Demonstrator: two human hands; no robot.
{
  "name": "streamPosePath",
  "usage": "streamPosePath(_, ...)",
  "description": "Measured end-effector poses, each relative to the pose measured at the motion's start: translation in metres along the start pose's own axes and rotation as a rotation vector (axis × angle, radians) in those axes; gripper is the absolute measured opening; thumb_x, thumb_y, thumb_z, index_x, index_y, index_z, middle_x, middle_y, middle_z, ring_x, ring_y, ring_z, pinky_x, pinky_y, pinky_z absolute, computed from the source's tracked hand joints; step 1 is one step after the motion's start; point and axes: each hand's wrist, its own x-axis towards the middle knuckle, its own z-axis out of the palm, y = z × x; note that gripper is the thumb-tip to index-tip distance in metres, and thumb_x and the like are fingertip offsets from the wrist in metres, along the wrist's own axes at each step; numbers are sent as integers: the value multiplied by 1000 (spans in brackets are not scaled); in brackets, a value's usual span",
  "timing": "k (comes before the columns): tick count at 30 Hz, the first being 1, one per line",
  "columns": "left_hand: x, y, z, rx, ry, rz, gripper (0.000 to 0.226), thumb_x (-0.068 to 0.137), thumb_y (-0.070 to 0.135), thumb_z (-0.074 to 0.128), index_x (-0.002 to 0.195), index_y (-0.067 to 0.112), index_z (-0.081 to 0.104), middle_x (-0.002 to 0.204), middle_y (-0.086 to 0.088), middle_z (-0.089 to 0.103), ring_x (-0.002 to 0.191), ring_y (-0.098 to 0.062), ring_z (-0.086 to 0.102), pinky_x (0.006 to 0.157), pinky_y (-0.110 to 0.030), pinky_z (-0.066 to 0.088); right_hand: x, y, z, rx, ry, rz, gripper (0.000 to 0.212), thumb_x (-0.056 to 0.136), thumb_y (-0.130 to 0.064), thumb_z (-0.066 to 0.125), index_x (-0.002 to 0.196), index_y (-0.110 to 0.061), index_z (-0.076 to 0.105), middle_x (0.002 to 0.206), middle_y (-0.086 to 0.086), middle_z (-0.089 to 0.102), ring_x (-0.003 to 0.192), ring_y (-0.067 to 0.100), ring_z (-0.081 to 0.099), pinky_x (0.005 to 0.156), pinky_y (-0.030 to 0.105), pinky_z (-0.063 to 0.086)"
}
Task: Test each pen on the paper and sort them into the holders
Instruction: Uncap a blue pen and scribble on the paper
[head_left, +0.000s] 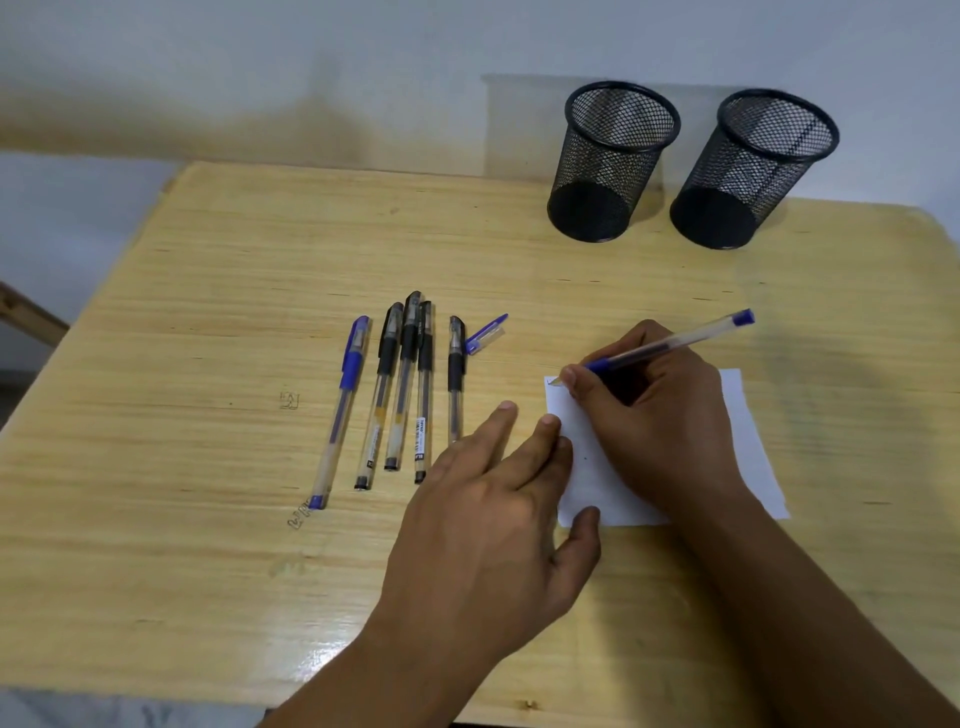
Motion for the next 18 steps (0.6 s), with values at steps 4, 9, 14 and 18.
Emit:
streamPosePath(4, 0, 0, 1, -5, 0, -4, 51, 87, 49, 54, 125, 19, 67, 136, 6, 61, 137, -24, 45, 100, -43, 49, 0, 1, 0, -3, 6, -9, 14, 83, -30, 74, 86, -19, 65, 74, -16, 67, 81, -7, 63, 64, 4, 45)
streamPosePath(9, 0, 0, 1, 5, 1, -1, 51, 87, 50, 53, 125, 19, 67, 135, 6, 61, 136, -24, 46, 100, -42, 47, -1, 1, 0, -16, 2, -26, 12, 84, -29, 73, 87, -21, 63, 73, -19, 64, 81, -11, 62, 64, 2, 43)
streamPosePath(14, 0, 1, 0, 15, 0, -5, 51, 87, 51, 52, 125, 20, 67, 135, 7, 61, 137, -23, 46, 100, -41, 45, -1, 0, 0, -40, 10, -21, 12, 85, -29, 72, 88, -22, 63, 74, -19, 63, 72, -7, 62, 64, 1, 44)
streamPosePath(18, 0, 1, 1, 1, -8, -8, 51, 88, 51, 52, 126, 20, 67, 136, 7, 61, 137, -23, 45, 101, -42, 47, -1, 1, 0, -47, 14, -27, 12, 85, -31, 71, 87, -23, 63, 74, -19, 63, 73, -7, 61, 64, 1, 43)
